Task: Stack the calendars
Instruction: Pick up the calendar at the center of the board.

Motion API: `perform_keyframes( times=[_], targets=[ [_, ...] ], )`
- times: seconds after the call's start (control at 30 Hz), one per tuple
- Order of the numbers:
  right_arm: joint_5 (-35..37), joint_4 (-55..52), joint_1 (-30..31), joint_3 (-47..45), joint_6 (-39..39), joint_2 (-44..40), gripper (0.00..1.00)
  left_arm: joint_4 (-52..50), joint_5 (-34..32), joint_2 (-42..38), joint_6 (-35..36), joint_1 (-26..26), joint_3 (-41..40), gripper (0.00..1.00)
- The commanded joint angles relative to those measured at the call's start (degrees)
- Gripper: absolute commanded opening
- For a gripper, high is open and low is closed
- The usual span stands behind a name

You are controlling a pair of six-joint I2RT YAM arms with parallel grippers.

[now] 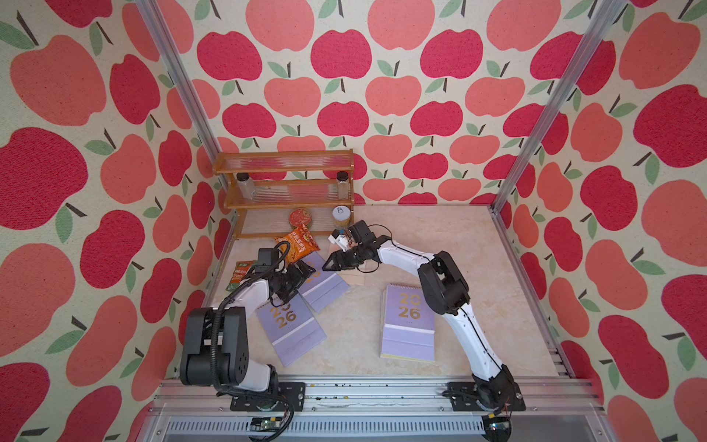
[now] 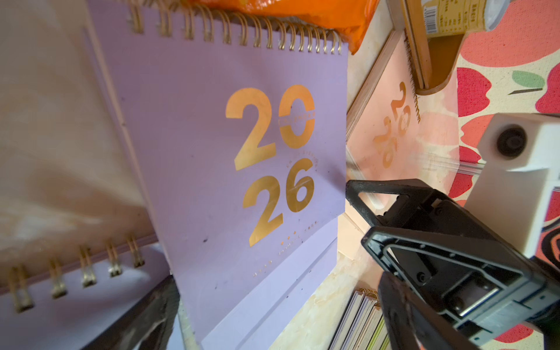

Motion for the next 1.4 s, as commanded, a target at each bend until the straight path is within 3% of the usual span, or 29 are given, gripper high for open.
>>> perform_keyframes(
  times=[0.0,0.37,0.7,1.37],
  targets=[
    [-2.3,-1.1,1.5,-2.0,1.4,2.2,0.62,9.1,3.4,-2.8,-1.2,-1.5,0.5,1.0],
    [-2.9,-0.1,1.4,-2.8,2.2,2.2,0.62,10.7,3.4,-3.9,-1.6,-1.8,-0.1,0.99],
    [-3.1,1.0,1.3,-3.7,2.7,2.1,0.62,10.8,3.7,-2.2,-1.4,-3.0,0.0,0.61],
    [-3.5,2.1,1.0,-4.5,3.5,2.1,0.62,9.2,3.4,-1.4,-0.9,-3.2,0.4,0.06]
  ],
)
